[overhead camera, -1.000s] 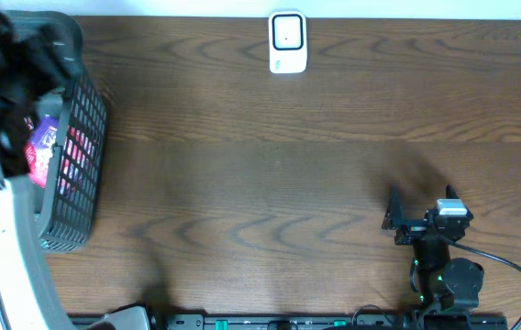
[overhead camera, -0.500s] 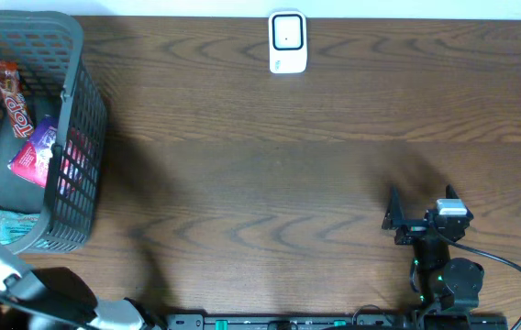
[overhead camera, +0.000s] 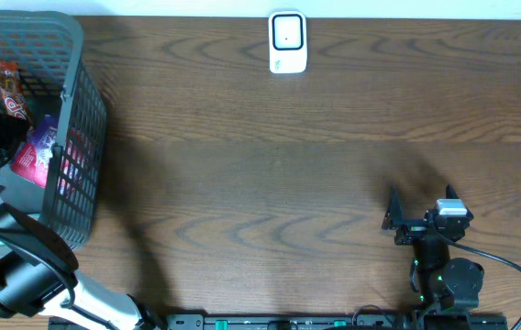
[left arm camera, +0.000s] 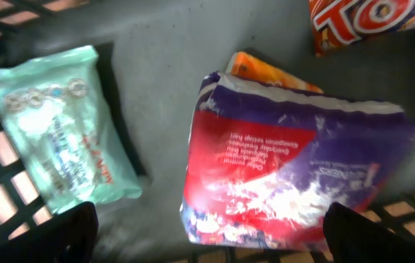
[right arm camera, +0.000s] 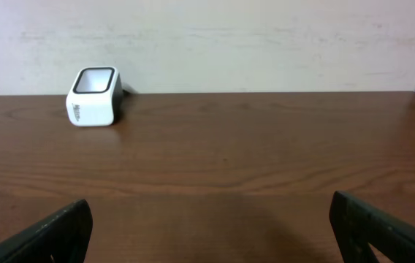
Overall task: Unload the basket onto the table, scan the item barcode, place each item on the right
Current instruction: 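Reach the left gripper into the basket toward the purple candy bag, then grasp the purple candy bag with the left gripper and lift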
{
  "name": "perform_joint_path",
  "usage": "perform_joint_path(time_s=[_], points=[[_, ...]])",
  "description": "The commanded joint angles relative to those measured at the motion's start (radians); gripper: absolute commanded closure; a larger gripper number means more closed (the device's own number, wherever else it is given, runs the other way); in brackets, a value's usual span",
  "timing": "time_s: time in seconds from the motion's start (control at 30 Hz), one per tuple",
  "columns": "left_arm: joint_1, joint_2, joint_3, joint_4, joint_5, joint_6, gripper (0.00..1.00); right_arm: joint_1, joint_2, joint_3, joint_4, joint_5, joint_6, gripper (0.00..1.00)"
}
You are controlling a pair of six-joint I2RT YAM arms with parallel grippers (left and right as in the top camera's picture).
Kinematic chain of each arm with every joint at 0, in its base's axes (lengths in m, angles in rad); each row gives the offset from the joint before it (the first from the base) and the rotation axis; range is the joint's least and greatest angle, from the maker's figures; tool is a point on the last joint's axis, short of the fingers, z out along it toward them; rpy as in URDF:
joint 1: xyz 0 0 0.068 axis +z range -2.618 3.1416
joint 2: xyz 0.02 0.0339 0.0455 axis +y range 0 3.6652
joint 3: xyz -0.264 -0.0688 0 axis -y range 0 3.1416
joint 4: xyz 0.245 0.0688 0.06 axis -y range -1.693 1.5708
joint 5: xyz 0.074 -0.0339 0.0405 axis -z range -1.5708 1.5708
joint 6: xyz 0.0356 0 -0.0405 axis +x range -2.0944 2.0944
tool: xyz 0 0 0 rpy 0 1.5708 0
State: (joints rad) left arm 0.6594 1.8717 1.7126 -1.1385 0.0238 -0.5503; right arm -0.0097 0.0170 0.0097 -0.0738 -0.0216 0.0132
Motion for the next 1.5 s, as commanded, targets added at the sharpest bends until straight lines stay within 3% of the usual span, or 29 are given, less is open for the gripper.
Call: perform_joint_path(time_s=[0.0, 0.17, 0.37, 0.4, 0.43, 0.47, 0.6, 0.67, 0.7, 0.93, 1.1, 1.3, 1.47], points=[[-0.005, 0.005, -0.078, 0.048, -0.008, 0.018, 0.02, 0.007, -0.003, -0.004, -0.001, 0.009, -0.011, 0.01], [-0.005, 0.005, -0.216, 0.171, 0.037, 0.024, 0.02, 0.007, -0.003, -0.004, -0.001, 0.009, -0.011, 0.01], [-0.005, 0.005, -0.34, 0.342, 0.185, 0.112, 0.01, 0.007, -0.003, -0.004, -0.001, 0.009, -0.011, 0.01], [-0.005, 0.005, -0.351, 0.357, 0.194, 0.112, 0.07, 0.007, -0.003, -0.004, 0.0, 0.009, -0.011, 0.01], [-0.005, 0.005, -0.359, 0.365, 0.198, 0.112, 0.26, 0.007, -0.003, -0.004, 0.0, 0.009, -0.011, 0.01], [-0.005, 0.005, -0.362, 0.367, 0.198, 0.112, 0.35, 0.007, -0.004, -0.004, -0.001, 0.009, -0.01, 0.01], [-0.005, 0.005, -0.363, 0.367, 0.198, 0.112, 0.6, 0.007, -0.003, -0.004, -0.001, 0.009, -0.011, 0.01], [-0.005, 0.004, -0.362, 0.367, 0.201, 0.111, 0.88, 0.007, -0.003, -0.004, 0.0, 0.009, -0.011, 0.01], [-0.004, 0.003, -0.362, 0.365, 0.216, 0.108, 0.93, 0.007, -0.003, -0.004, 0.0, 0.009, -0.011, 0.01], [0.064, -0.089, -0.297, 0.363, 0.463, 0.107, 0.93, 0.007, -0.003, -0.004, -0.001, 0.009, -0.011, 0.01], [0.137, -0.269, -0.25, 0.389, 0.613, 0.034, 0.93, 0.007, -0.003, -0.004, -0.001, 0.009, -0.011, 0.01], [0.159, -0.547, -0.25, 0.494, 0.623, 0.005, 0.93, 0.007, -0.003, -0.004, 0.0, 0.009, -0.011, 0.01], [0.1, -0.747, -0.25, 0.536, 0.624, -0.106, 0.93, 0.007, -0.003, -0.004, 0.0, 0.009, -0.011, 0.01]])
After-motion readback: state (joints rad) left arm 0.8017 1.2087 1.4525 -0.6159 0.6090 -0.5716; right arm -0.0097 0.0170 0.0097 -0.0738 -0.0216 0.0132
